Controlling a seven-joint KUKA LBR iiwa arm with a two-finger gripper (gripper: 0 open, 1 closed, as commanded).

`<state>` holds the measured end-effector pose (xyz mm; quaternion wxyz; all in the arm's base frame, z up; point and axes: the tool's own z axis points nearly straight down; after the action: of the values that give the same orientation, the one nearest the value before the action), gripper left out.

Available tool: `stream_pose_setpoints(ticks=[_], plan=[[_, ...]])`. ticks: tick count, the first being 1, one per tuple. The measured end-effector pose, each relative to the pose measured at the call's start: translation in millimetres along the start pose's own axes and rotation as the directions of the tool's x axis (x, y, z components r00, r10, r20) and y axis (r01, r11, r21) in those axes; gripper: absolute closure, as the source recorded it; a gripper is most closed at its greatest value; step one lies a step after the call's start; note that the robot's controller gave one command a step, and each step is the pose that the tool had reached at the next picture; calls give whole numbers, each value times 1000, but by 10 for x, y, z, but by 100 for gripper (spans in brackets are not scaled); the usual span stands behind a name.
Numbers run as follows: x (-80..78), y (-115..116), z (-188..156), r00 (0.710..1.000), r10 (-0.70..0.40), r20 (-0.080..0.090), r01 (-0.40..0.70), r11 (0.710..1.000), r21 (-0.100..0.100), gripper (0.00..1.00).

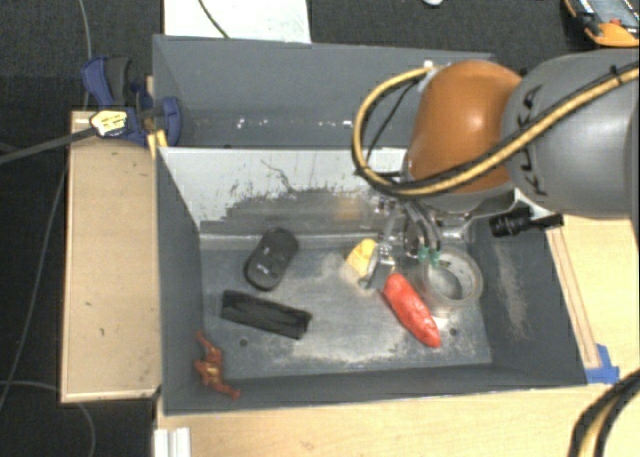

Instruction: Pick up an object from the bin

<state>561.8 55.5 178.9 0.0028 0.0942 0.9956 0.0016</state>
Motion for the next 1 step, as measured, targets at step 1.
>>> stream_pose_setpoints(ticks=[1], plan=[[-301,-225,-225,999,-53,3,53,999,1,0]])
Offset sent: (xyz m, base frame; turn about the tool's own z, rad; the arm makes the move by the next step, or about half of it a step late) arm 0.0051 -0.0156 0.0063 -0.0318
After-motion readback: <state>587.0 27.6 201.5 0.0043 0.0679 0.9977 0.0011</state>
